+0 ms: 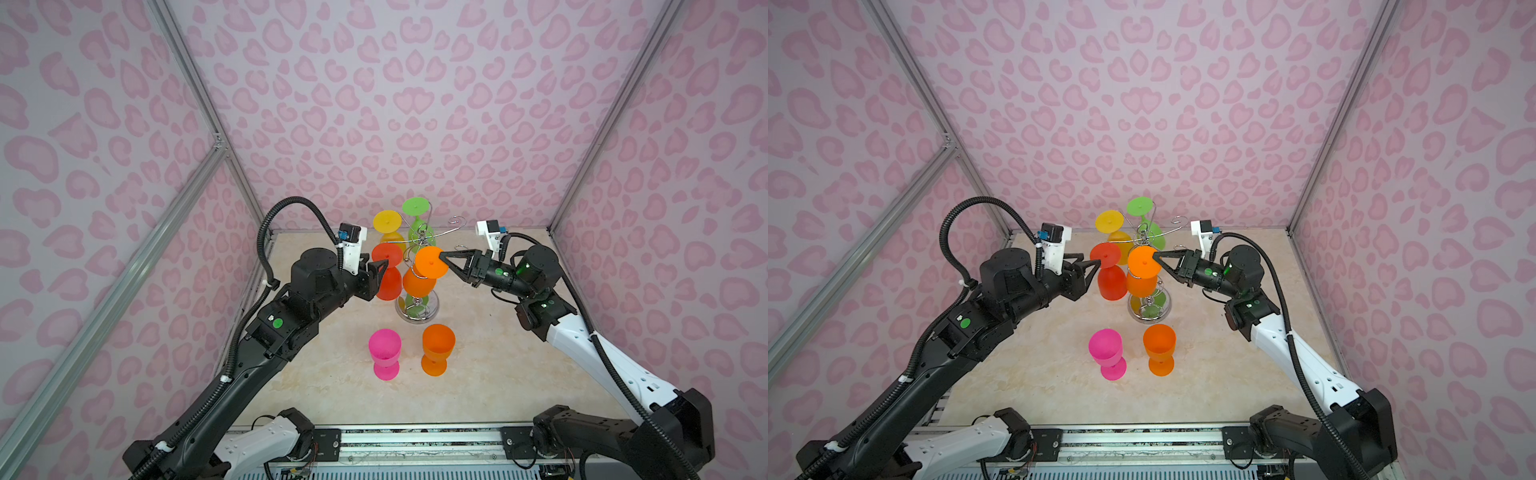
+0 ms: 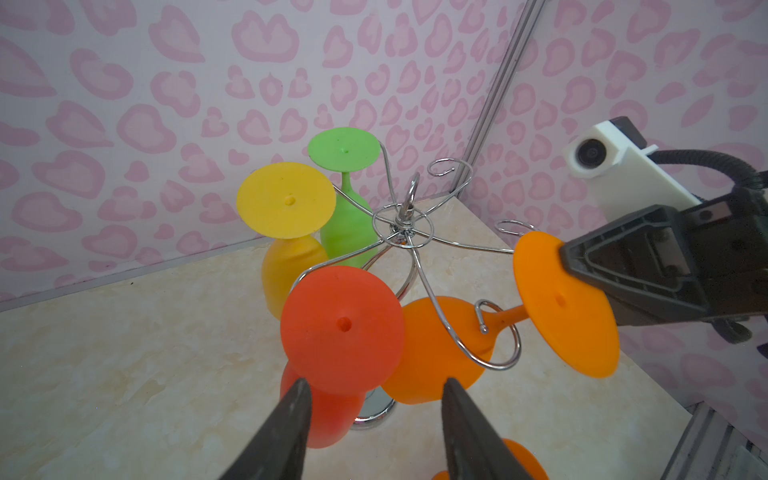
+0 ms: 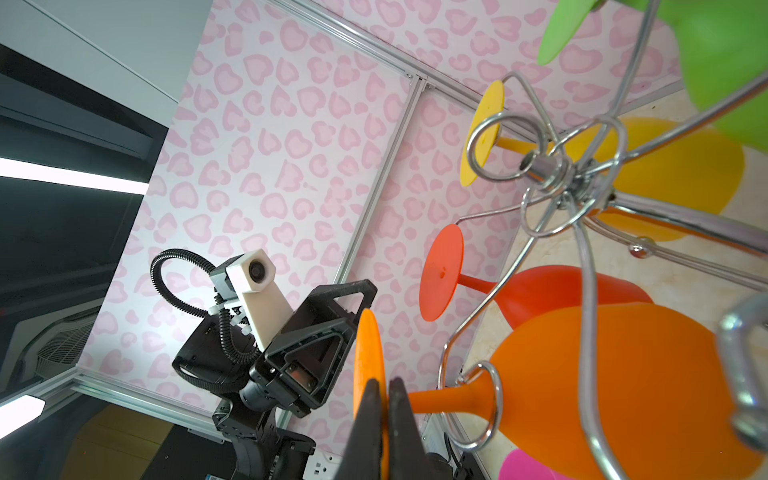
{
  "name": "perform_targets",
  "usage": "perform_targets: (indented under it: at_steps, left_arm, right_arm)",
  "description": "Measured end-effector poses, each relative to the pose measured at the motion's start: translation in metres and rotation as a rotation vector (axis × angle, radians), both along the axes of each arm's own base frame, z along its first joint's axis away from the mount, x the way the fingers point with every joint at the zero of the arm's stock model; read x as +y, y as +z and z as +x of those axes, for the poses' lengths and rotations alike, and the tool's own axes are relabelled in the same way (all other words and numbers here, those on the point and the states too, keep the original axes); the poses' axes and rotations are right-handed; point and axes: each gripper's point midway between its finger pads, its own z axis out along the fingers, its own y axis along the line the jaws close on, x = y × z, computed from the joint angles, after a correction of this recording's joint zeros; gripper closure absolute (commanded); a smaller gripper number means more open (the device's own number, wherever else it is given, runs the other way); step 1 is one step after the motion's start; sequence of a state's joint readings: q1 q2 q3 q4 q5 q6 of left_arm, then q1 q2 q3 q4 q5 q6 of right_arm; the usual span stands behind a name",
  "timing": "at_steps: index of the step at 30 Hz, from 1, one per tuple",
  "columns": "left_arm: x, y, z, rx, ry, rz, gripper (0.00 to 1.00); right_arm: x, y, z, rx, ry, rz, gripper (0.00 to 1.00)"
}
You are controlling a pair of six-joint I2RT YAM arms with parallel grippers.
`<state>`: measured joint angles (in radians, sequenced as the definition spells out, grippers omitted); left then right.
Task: Take the wine glass off the wine glass rack
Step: 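Close the right gripper on the orange glass's base on the rack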
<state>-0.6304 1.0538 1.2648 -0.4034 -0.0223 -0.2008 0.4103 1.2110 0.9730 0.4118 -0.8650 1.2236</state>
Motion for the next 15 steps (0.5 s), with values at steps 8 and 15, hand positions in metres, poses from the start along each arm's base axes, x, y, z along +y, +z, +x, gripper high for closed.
perform_targets:
  at_steps: [8, 15]
  left_arm:
    - [0.002, 0.001, 0.001, -0.002, 0.005, -0.001, 0.47]
    - [0.001, 0.001, 0.0, 0.0, -0.005, -0.004, 0.47]
  right_arm:
    - [0.005, -0.007, -0.008, 0.011, 0.017, -0.092, 0.98]
    - [0.015, -0.009, -0.01, 0.006, 0.026, -0.168, 0.98]
